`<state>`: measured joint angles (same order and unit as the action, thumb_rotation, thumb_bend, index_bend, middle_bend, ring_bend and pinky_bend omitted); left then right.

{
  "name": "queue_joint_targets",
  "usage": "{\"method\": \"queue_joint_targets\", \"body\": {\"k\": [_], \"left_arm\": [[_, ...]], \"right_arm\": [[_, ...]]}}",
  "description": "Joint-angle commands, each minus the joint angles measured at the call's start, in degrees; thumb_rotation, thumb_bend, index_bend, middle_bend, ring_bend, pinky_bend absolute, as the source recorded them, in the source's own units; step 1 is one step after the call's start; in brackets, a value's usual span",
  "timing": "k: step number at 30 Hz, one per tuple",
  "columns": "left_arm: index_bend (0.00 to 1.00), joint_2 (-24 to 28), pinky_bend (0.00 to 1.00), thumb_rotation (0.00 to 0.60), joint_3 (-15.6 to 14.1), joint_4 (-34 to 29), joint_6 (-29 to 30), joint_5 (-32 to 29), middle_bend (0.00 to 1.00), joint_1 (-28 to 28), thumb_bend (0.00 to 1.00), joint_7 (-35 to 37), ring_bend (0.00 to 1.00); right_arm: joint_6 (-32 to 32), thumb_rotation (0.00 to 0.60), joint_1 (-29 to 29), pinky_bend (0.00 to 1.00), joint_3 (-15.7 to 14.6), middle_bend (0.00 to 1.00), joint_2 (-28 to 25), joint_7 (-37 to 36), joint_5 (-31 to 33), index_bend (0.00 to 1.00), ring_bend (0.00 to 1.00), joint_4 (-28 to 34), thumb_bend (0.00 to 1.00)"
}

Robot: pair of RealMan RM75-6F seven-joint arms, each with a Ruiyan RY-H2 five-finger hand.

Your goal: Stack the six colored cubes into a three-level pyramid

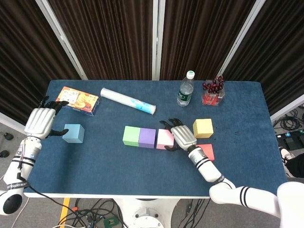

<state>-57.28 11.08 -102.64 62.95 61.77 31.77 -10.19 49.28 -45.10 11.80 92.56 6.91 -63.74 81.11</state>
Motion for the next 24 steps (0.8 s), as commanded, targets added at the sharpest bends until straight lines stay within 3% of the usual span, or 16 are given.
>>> {"method": "queue_joint_targets", "body": {"k": [1,24], "left_arm": [[0.18,0.0,0.04,0.6,0.0,0.1,0.0,-0.1,0.22,-0.1,0.15,0.1,0.18],[0.18,0.0,0.04,0.6,0.2,0.8,-0.7,0.3,0.22,-0.4,0.15,1.3,0.18]], "right_arm": [[-0.1,0.6,-0.2,0.0,0.2,0.35,0.3,0.1,-0.1,0.09,0.05,-0.3,0.2],[-1.1,0.6,-1.6,0.0,0.7,0.35,2.1,0.1,0.1,0.08,0.05,-2.0,0.2]]}}
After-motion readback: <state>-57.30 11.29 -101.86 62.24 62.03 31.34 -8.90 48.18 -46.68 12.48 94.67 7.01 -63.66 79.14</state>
